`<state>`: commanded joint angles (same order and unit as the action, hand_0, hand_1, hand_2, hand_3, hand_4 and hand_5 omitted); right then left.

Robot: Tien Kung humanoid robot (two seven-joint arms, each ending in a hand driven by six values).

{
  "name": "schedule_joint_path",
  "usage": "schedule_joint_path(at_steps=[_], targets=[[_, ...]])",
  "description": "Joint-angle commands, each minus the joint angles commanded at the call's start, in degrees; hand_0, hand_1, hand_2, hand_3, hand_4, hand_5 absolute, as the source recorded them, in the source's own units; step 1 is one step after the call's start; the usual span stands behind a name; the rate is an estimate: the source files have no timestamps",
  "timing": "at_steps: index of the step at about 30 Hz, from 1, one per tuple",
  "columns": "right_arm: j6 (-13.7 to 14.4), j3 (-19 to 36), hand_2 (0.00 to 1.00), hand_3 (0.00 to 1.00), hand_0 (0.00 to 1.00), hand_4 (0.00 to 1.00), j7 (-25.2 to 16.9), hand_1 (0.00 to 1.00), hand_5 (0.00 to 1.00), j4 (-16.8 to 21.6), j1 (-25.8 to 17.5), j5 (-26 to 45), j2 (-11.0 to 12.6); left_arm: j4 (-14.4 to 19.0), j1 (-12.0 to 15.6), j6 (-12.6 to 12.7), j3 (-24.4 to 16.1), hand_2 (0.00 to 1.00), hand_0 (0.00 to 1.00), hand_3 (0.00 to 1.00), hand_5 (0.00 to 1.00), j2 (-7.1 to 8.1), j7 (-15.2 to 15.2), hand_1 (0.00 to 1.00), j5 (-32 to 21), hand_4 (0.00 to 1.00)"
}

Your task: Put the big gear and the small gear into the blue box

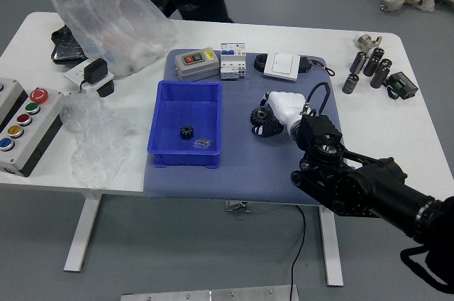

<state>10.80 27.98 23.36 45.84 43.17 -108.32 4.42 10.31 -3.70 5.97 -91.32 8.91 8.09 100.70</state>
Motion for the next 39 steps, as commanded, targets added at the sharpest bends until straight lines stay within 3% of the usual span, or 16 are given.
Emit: schedule_joint_path(at_steps=[1, 2, 18, 29, 35, 39], targets=[[-0.02, -0.14, 0.603, 0.646, 0.516, 0.51, 0.08, 0.663, 0.088, 0.0, -0.04, -0.17, -0.02, 0.0, 0.01, 0.0, 0.02, 0.512, 0.614, 0.671, 0.438, -0.01, -0.02, 0.471, -0.03, 0.683], [0.04, -0.19, 0.578, 0.627, 0.504, 0.526, 0.09, 0.643, 0.021, 0.05, -0.05, -0.32, -0.02, 0.0, 0.01, 0.0, 0.03, 0.513, 0.614, 0.673, 0.439, -0.03, -0.02, 0.472, -0.04, 0.684], [2.17, 2.94, 0.564, 0.611, 0.474, 0.524, -0.18, 0.624, 0.013, 3.51, 0.37, -4.22, 1.45, 0.0, 0.06, -0.03, 0.78, 0.514, 0.613, 0.683, 0.489, -0.33, -0.31, 0.473, -0.77, 0.69], [3.96, 5.19, 0.592, 0.614, 0.501, 0.516, -2.05, 0.633, 0.035, 14.71, 0.7, -5.2, 3.78, 0.0, 0.55, 0.17, 0.69, 0.514, 0.614, 0.685, 0.505, -0.79, -0.06, 0.472, -0.55, 0.697], [5.29, 2.4, 0.629, 0.613, 0.539, 0.51, -4.1, 0.64, 0.064, 20.67, 0.72, -3.78, 3.6, 0.0, 0.54, 0.14, 0.81, 0.515, 0.614, 0.687, 0.504, -0.84, -0.15, 0.472, -0.63, 0.7], [4.97, -1.25, 0.639, 0.612, 0.575, 0.519, -5.45, 0.645, 0.075, 21.26, 0.92, -1.11, 2.98, 0.0, 0.57, 0.09, 0.9, 0.515, 0.614, 0.688, 0.505, -0.99, -0.04, 0.473, -0.63, 0.702]])
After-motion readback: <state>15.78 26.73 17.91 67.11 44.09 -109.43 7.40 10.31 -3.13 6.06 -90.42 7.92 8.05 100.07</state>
